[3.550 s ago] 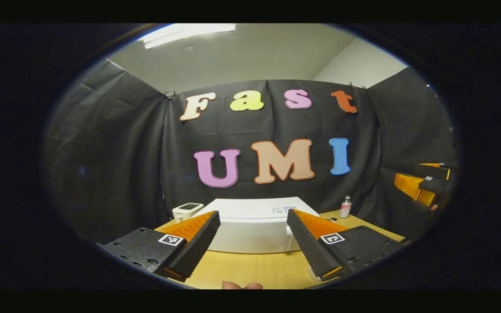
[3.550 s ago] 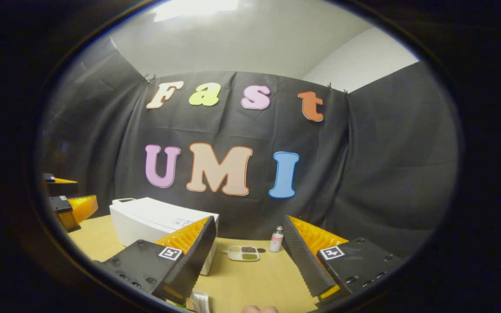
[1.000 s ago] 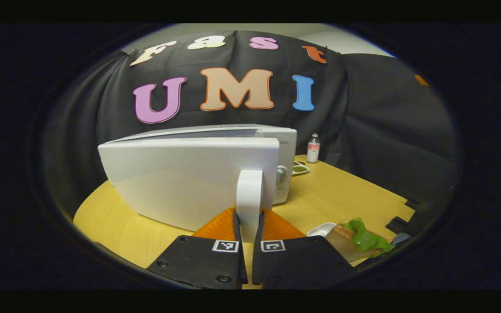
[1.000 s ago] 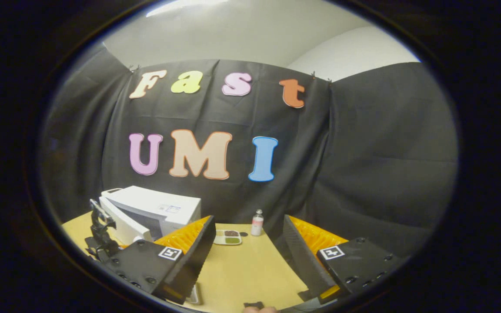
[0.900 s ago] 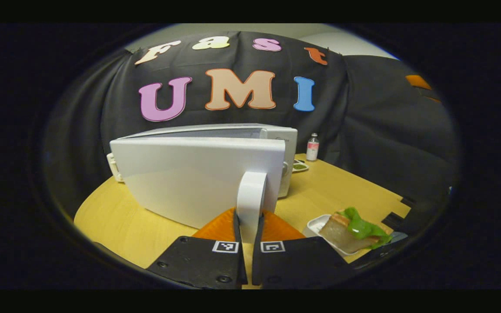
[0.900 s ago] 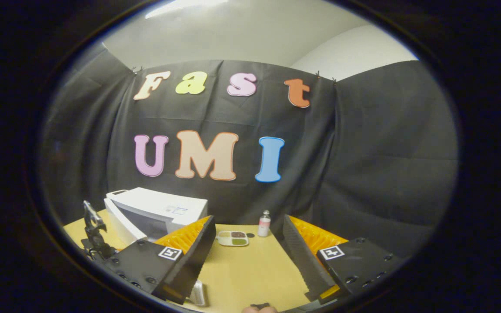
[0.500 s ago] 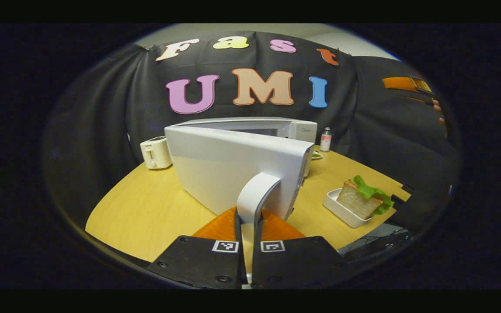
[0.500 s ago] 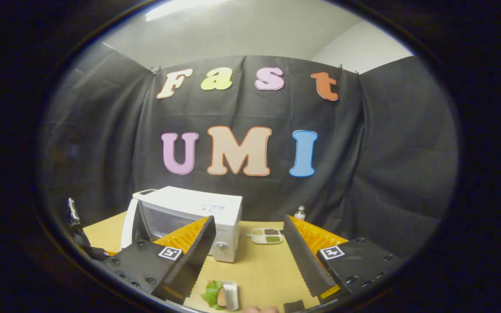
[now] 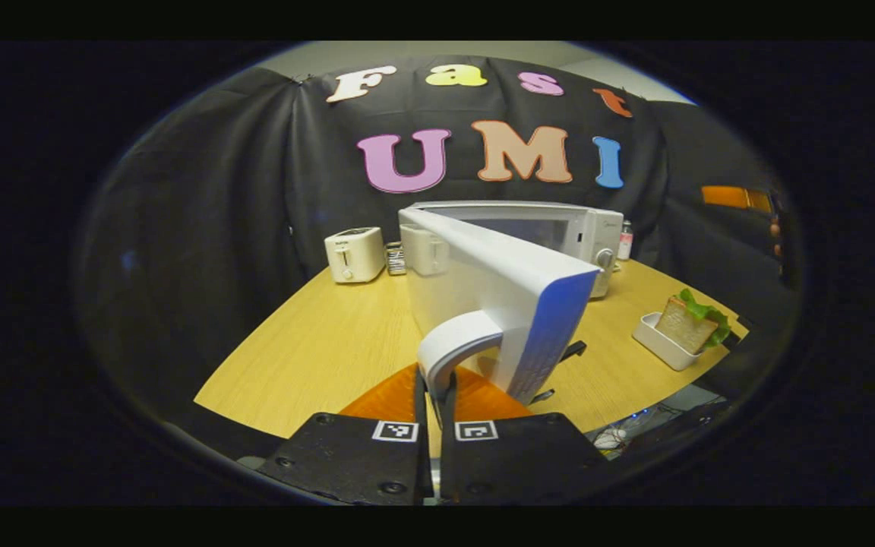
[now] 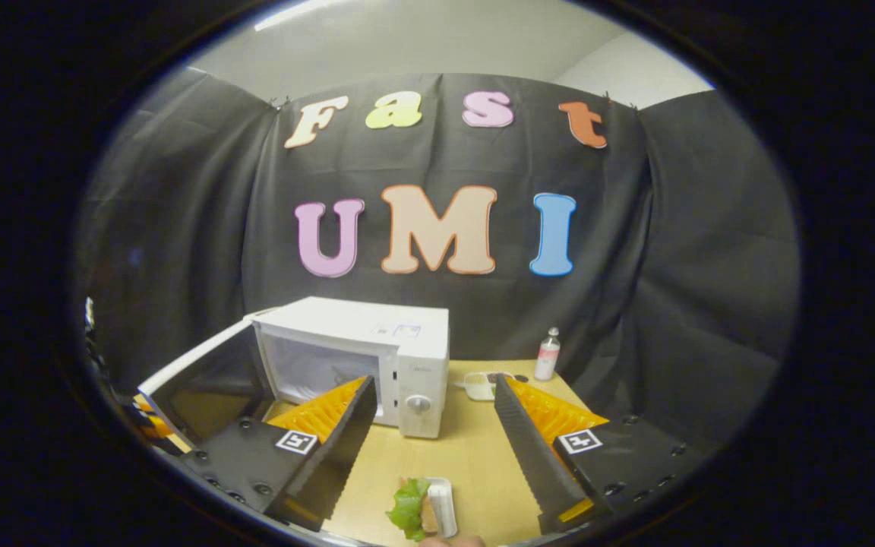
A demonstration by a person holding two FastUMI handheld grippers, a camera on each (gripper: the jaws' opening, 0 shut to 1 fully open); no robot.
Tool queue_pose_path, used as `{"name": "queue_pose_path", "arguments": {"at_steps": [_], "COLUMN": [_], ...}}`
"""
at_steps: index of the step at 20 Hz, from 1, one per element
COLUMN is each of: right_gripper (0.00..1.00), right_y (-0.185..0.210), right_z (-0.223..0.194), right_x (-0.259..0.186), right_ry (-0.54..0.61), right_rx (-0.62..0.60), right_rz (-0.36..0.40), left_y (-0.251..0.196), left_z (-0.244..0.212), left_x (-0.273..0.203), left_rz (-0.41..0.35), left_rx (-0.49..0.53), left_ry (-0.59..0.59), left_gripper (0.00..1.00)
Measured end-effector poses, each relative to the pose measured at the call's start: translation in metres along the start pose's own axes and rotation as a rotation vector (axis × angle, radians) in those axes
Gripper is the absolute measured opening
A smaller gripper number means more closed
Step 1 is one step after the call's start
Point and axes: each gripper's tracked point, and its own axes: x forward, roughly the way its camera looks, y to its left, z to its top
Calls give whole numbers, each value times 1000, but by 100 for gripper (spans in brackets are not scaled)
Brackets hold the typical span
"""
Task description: Open the microwave oven with the left hand, put the food in, and close the microwave oven.
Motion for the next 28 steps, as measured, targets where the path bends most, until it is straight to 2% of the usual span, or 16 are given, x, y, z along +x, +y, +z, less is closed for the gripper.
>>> {"name": "queue_pose_path", "arguments": {"at_steps": [3,4,9,15,17,18,20,21,22,25,27,28], "right_gripper": [97,97,99,99,99,99,99,91,91,63,65,56], "right_y": [-3,-2,9,11,12,13,18,17,18,18,14,13], "right_z": [-50,-61,-129,-193,-203,-205,-214,-216,-215,-219,-220,-218], "right_x": [3,3,1,7,7,7,8,6,5,7,11,9], "right_ry": [100,122,260,412,447,455,476,485,488,491,492,494], "right_rx": [-56,-76,-92,-82,-73,-65,-58,-59,-62,-69,-82,-82], "right_rz": [-25,-27,12,24,17,17,22,19,20,10,-6,-9], "left_y": [8,9,10,11,12,16,26,15,9,-1,-7,-9], "left_z": [0,2,1,0,0,0,2,-1,-1,-2,5,8], "left_x": [1,1,3,2,4,4,7,10,7,5,2,1], "left_rz": [-14,-14,-13,-22,-27,-14,15,-7,-23,-32,-49,-54], "left_rx": [6,4,-4,14,21,12,-39,-62,-60,21,42,42], "left_ry": [-7,-17,-36,-58,-67,-70,-80,-64,-56,-45,-61,-66], "left_gripper": [2,4,2,4,10,8,54,77,100,100,99,97]}}
